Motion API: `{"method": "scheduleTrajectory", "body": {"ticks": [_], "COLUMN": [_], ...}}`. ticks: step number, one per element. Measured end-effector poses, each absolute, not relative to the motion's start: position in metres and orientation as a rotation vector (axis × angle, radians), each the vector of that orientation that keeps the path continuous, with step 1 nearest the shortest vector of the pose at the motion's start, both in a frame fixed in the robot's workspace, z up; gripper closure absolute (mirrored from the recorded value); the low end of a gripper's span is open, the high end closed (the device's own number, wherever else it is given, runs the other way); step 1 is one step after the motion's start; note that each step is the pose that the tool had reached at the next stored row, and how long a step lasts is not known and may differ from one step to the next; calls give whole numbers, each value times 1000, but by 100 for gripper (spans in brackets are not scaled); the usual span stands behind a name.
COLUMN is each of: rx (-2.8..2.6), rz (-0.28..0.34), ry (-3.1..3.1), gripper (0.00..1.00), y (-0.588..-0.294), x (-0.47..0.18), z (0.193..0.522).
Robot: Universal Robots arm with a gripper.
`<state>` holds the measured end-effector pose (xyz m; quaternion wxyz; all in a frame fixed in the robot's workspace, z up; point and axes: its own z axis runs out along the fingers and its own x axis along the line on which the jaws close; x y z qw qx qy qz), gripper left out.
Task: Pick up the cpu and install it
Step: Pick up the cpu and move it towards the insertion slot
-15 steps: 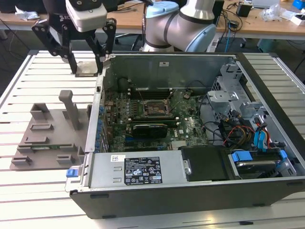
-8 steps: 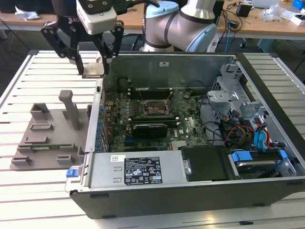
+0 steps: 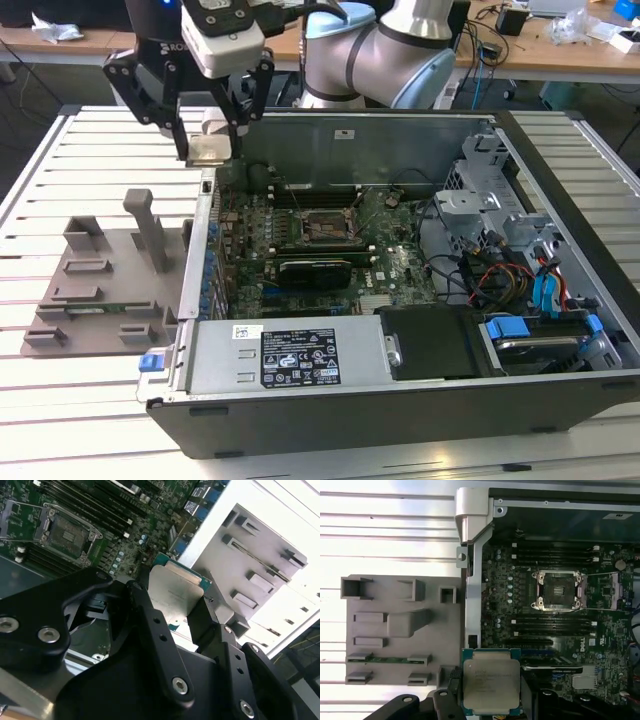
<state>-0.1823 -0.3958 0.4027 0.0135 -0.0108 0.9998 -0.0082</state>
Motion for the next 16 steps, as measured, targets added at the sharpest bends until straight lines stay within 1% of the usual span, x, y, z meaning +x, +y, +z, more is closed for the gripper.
{"method": "scheduleTrajectory", "body": {"ticks": [16], "rx": [-34], "rz": [-25], "ry": [3114], "gripper": [45], "y": [-394], "x": [-163], "z": [395]}}
